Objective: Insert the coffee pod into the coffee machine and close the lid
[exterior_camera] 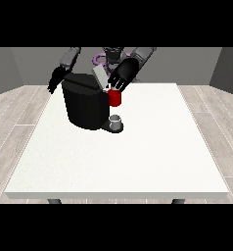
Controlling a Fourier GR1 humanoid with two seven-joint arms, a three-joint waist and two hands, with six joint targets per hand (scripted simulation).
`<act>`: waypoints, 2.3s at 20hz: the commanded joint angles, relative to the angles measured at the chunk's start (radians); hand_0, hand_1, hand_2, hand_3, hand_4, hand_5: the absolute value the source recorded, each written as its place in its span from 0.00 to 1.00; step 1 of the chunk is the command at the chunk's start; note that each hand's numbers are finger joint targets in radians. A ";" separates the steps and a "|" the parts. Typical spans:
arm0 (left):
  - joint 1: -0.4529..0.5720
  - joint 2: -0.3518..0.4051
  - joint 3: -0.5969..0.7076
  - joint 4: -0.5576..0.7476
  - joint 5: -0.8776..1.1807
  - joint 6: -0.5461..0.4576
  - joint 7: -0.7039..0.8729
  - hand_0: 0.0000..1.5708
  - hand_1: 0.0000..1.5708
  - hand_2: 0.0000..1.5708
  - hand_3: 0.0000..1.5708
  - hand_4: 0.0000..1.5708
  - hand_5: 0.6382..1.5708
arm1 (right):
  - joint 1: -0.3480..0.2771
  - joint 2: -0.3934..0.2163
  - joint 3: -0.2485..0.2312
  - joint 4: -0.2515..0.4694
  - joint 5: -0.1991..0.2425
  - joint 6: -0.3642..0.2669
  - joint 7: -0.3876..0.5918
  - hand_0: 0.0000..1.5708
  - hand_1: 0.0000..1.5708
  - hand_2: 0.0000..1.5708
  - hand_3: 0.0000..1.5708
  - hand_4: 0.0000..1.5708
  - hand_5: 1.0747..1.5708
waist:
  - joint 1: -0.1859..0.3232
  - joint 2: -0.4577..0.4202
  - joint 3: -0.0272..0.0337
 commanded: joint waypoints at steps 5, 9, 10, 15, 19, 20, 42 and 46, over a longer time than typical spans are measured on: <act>-0.042 -0.053 -0.017 -0.003 0.003 -0.053 0.031 0.79 0.79 0.82 0.78 0.27 1.00 | -0.016 -0.001 -0.048 0.080 -0.003 -0.039 -0.029 0.00 0.00 0.00 0.00 0.14 1.00 | 0.056 -0.009 0.0005; -0.003 -0.050 -0.018 0.000 -0.008 -0.002 -0.027 0.76 0.76 0.79 0.76 0.28 1.00 | -0.005 -0.020 -0.043 0.064 -0.005 -0.012 -0.057 0.00 0.00 0.00 0.00 0.00 1.00 | 0.047 0.024 0.0002; -0.051 -0.015 0.006 0.023 -0.004 -0.013 -0.005 0.76 0.76 0.79 0.76 0.27 1.00 | -0.038 -0.001 -0.029 0.041 -0.005 -0.020 -0.029 0.00 0.00 0.00 0.00 0.02 1.00 | 0.022 0.041 0.0002; -0.009 -0.042 -0.019 0.012 -0.028 0.020 -0.016 0.77 0.77 0.80 0.76 0.26 1.00 | 0.020 -0.004 -0.022 0.055 0.003 -0.014 -0.077 0.00 0.00 0.00 0.00 0.00 1.00 | 0.030 0.018 0.0003; -0.050 -0.024 -0.002 0.015 -0.019 0.006 -0.016 0.78 0.78 0.80 0.77 0.24 1.00 | -0.051 -0.061 -0.084 0.065 -0.049 0.033 -0.023 0.00 0.00 0.00 0.00 0.07 1.00 | 0.028 0.033 0.0004; -0.057 -0.034 0.000 0.019 -0.015 -0.012 0.009 0.77 0.77 0.79 0.76 0.23 1.00 | 0.015 0.000 -0.042 0.072 -0.022 -0.007 -0.059 0.00 0.00 0.00 0.00 0.00 1.00 | 0.024 -0.003 0.0005; -0.057 0.071 -0.019 0.071 -0.109 0.090 -0.126 0.71 0.71 0.72 0.63 0.00 1.00 | -0.028 -0.009 -0.023 -0.007 -0.006 -0.011 0.011 0.00 0.00 0.00 0.00 0.00 1.00 | -0.021 0.067 0.0000; -0.051 0.040 0.001 0.061 -0.098 0.143 -0.131 0.73 0.73 0.73 0.61 0.00 1.00 | 0.002 -0.007 -0.016 0.000 -0.003 -0.004 -0.033 0.00 0.00 0.00 0.00 0.00 1.00 | -0.029 0.077 0.0001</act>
